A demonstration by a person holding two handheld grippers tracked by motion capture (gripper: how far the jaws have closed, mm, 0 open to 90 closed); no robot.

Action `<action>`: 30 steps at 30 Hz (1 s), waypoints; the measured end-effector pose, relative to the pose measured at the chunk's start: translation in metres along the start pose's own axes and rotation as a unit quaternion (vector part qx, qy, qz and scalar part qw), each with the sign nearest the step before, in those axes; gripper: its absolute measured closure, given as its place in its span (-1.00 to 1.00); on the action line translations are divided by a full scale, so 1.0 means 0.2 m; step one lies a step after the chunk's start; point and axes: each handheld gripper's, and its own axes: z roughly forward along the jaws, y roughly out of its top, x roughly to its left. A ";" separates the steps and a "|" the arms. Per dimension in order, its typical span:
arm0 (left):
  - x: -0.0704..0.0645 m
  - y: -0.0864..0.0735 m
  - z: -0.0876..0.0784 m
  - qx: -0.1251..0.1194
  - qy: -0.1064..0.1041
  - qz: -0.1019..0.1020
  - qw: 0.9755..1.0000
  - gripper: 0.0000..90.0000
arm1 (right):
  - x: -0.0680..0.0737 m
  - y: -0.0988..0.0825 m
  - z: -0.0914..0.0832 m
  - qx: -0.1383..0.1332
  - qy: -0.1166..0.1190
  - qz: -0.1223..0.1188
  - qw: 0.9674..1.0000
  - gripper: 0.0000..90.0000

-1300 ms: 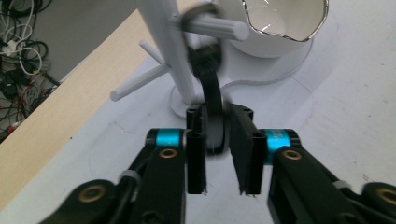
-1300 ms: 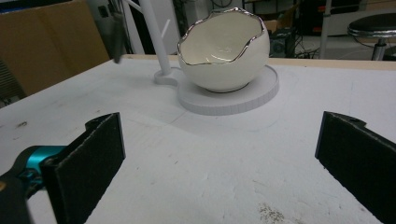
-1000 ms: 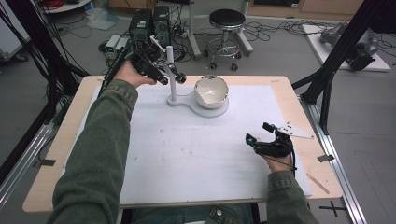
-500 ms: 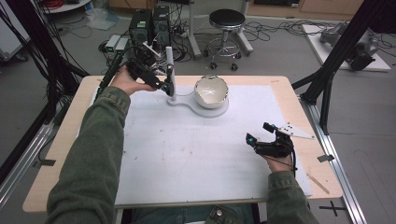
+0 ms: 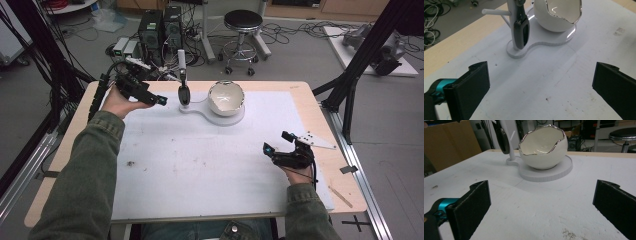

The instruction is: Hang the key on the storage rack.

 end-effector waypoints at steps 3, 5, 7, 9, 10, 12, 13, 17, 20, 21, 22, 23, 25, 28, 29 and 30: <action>-0.02 -0.03 -0.03 -0.012 0.001 0.006 1.000 -0.96 | 0.00 0.00 0.00 0.000 -0.001 0.003 1.000 -0.99; -0.03 -0.05 -0.04 -0.020 -0.001 0.007 1.000 -0.96 | -0.01 0.00 0.00 -0.001 -0.003 0.000 1.000 -0.99; -0.04 -0.08 -0.05 -0.024 0.005 0.010 1.000 -0.96 | 0.00 0.00 0.00 0.001 -0.002 0.001 1.000 -0.99; -0.04 -0.10 -0.06 -0.027 0.006 0.009 1.000 -0.96 | 0.00 0.00 0.00 0.001 -0.003 0.000 1.000 -0.99; -0.04 -0.12 -0.06 -0.029 0.005 0.008 1.000 -0.96 | 0.00 0.00 0.00 0.000 -0.002 0.000 1.000 -0.99; -0.04 -0.15 -0.07 -0.032 0.006 0.005 0.999 -0.96 | 0.00 0.00 0.00 0.000 -0.003 -0.001 1.000 -0.99; -0.04 -0.16 -0.07 -0.029 0.005 0.005 1.000 -0.96 | 0.00 0.00 0.00 0.001 -0.003 0.000 1.000 -0.99; -0.04 -0.20 -0.08 -0.032 0.002 0.007 0.999 -0.96 | 0.00 0.00 0.00 0.000 -0.006 -0.001 1.000 -0.99; -0.04 -0.23 -0.08 -0.035 0.004 0.008 0.999 -0.96 | 0.00 0.00 0.00 0.002 -0.007 -0.001 1.000 -0.99; -0.03 -0.24 -0.08 -0.037 0.004 0.007 0.999 -0.96 | 0.00 0.00 0.00 0.003 -0.007 -0.002 1.000 -0.99; -0.04 -0.24 -0.08 -0.038 0.005 0.007 0.999 -0.96 | 0.00 0.00 0.00 0.003 -0.007 -0.004 1.000 -0.99; -0.04 -0.25 -0.09 -0.034 0.011 0.012 0.999 -0.96 | 0.00 0.00 0.00 0.002 -0.007 -0.003 1.000 -0.99; -0.04 -0.27 -0.09 -0.034 0.018 0.013 0.999 -0.96 | 0.00 0.00 0.00 0.002 -0.008 -0.005 1.000 -0.99; -0.04 -0.30 -0.10 -0.041 0.023 0.014 0.999 -0.96 | 0.00 0.00 0.00 0.004 -0.007 -0.004 1.000 -0.99; -0.05 -0.31 -0.11 -0.043 0.025 0.014 0.999 -0.96 | 0.00 0.00 0.00 0.004 -0.007 -0.004 1.000 -0.99; -0.05 -0.32 -0.11 -0.047 0.028 0.016 0.998 -0.96 | 0.00 0.00 0.00 0.004 -0.007 -0.005 1.000 -0.99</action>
